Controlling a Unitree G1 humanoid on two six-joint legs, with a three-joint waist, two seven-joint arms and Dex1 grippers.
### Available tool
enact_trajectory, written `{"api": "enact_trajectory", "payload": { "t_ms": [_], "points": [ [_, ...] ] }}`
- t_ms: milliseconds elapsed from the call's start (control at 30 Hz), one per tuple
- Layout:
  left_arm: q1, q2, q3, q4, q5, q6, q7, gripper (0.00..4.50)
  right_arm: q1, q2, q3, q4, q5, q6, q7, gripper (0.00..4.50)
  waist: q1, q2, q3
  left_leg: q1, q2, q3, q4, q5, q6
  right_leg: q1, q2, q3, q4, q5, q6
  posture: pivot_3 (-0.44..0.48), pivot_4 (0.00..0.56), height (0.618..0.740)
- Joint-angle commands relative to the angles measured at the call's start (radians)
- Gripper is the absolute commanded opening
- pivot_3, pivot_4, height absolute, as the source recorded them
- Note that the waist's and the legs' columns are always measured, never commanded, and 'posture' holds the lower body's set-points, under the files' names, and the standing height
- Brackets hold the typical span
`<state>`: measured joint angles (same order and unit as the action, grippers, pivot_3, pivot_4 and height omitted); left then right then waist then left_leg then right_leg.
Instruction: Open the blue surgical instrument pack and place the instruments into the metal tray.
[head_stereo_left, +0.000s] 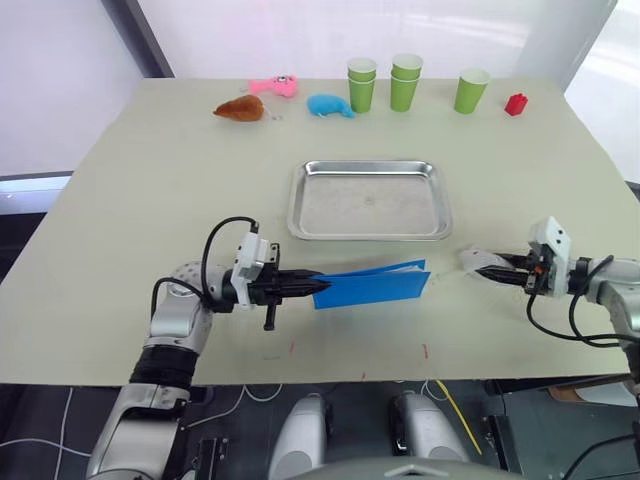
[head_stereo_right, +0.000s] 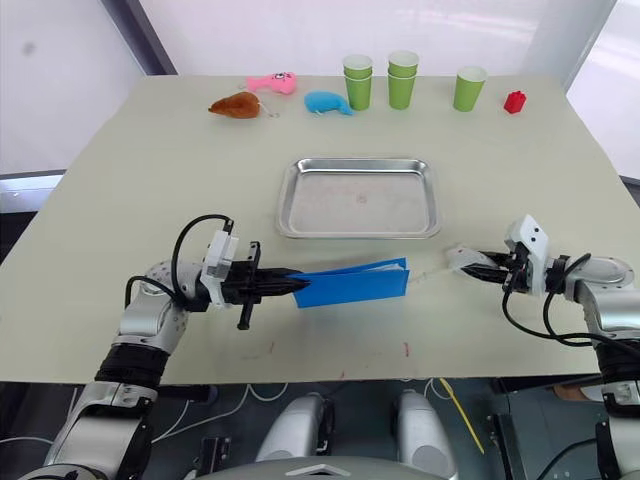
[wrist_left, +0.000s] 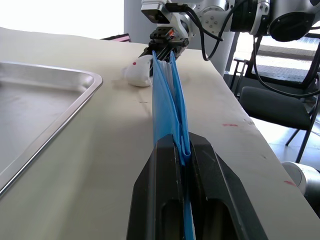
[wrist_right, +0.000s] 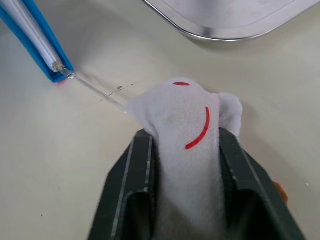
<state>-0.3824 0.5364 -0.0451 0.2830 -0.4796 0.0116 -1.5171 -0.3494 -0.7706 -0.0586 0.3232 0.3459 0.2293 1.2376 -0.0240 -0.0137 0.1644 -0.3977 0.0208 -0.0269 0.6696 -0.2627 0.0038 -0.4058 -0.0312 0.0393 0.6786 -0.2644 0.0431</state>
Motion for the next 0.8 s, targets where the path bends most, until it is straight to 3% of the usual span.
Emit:
{"api": "enact_trajectory", "payload": {
  "t_ms": [33, 467, 800],
  "points": [
    [-0.017, -0.001, 0.0, 0.017, 0.026, -0.018, 0.008, 0.0, 0.008, -0.03, -0.108, -0.063, 0.071, 0.045, -0.028, 0.0, 0.006, 0.0, 0.0, 0.0, 0.0, 0.0, 0.0, 0.0, 0.0, 0.0, 0.0, 0.0, 0.0, 0.0, 0.0, 0.0, 0.15, 0.74],
    [-0.13, -0.047, -0.033, 0.163, 0.094, -0.096, -0.015, 0.0, 0.002, 0.03, -0.284, -0.36, 0.385, 0.324, -0.177, 0.0, 0.009, 0.0, 0.0, 0.0, 0.0, 0.0, 0.0, 0.0, 0.0, 0.0, 0.0, 0.0, 0.0, 0.0, 0.0, 0.0, 0.15, 0.74],
    [-0.216, -0.082, -0.05, 0.28, 0.131, -0.151, -0.037, 0.0, -0.142, 0.056, -0.183, -0.458, 0.403, 0.373, -0.229, 0.0, 0.009, 0.0, 0.0, -0.001, 0.0, 0.0, 0.0, 0.0, 0.0, 0.0, 0.0, -0.001, 0.0, 0.0, 0.0, 0.0, 0.15, 0.74]
  ]
}}
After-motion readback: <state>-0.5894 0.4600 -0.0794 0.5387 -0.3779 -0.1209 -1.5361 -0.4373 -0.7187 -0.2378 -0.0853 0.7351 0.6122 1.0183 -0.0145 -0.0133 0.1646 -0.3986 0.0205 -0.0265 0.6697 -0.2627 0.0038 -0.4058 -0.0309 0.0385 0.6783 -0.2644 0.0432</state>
